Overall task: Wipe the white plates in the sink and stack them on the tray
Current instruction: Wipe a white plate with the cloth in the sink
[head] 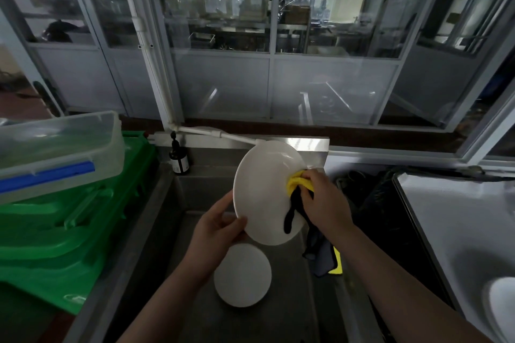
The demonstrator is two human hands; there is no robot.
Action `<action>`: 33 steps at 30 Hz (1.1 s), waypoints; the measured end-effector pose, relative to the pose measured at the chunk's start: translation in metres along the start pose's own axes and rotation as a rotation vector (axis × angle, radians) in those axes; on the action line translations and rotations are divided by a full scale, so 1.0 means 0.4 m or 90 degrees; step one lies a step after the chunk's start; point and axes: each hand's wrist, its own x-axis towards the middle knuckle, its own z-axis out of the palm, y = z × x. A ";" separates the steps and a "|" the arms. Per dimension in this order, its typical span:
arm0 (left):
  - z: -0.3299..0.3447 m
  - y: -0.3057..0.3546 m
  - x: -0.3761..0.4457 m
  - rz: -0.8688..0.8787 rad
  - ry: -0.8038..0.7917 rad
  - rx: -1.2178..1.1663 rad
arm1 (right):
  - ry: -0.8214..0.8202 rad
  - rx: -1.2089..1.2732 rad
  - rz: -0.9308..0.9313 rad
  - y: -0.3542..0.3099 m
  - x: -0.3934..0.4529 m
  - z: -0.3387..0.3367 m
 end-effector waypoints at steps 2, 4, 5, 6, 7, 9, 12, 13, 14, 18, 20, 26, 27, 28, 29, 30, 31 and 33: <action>0.007 -0.003 0.000 0.001 -0.002 -0.004 | 0.009 0.008 0.005 -0.005 -0.007 0.006; 0.015 -0.004 -0.001 0.001 -0.004 -0.012 | -0.002 0.035 0.020 -0.016 -0.014 0.012; 0.018 -0.003 -0.001 0.002 -0.006 -0.011 | -0.010 0.044 0.022 -0.023 -0.018 0.013; 0.020 -0.002 -0.001 0.004 -0.009 -0.006 | -0.014 0.049 0.016 -0.029 -0.021 0.015; 0.020 -0.004 0.001 0.005 -0.010 0.000 | -0.016 0.051 0.005 -0.035 -0.026 0.017; 0.019 -0.006 0.005 0.003 -0.008 0.001 | -0.028 0.063 -0.019 -0.050 -0.034 0.021; 0.021 -0.006 0.010 0.001 -0.010 0.004 | -0.038 0.105 -0.055 -0.072 -0.043 0.029; 0.021 -0.004 0.011 0.002 -0.014 0.006 | -0.040 0.120 -0.068 -0.080 -0.044 0.032; 0.020 -0.003 0.011 0.003 -0.017 0.007 | -0.043 0.133 -0.080 -0.088 -0.045 0.033; 0.015 -0.002 0.014 0.001 -0.016 0.016 | -0.055 0.163 -0.108 -0.113 -0.046 0.035; 0.015 0.000 0.014 0.005 -0.017 0.019 | -0.067 0.166 -0.127 -0.124 -0.046 0.034; 0.009 0.003 0.018 0.002 -0.025 0.052 | -0.092 0.211 -0.153 -0.145 -0.052 0.031; 0.008 0.004 0.018 0.000 -0.028 0.058 | -0.095 0.214 -0.157 -0.145 -0.051 0.030; 0.007 0.005 0.019 0.001 -0.030 0.060 | -0.099 0.217 -0.162 -0.145 -0.050 0.030; 0.008 0.007 0.019 0.001 -0.031 0.059 | -0.104 0.224 -0.167 -0.147 -0.048 0.030; 0.009 0.008 0.019 0.002 -0.030 0.058 | -0.110 0.230 -0.172 -0.150 -0.047 0.029; 0.011 0.009 0.018 0.003 -0.029 0.058 | -0.115 0.236 -0.179 -0.154 -0.047 0.028; 0.014 0.011 0.015 0.007 -0.031 0.056 | -0.122 0.246 -0.201 -0.158 -0.049 0.026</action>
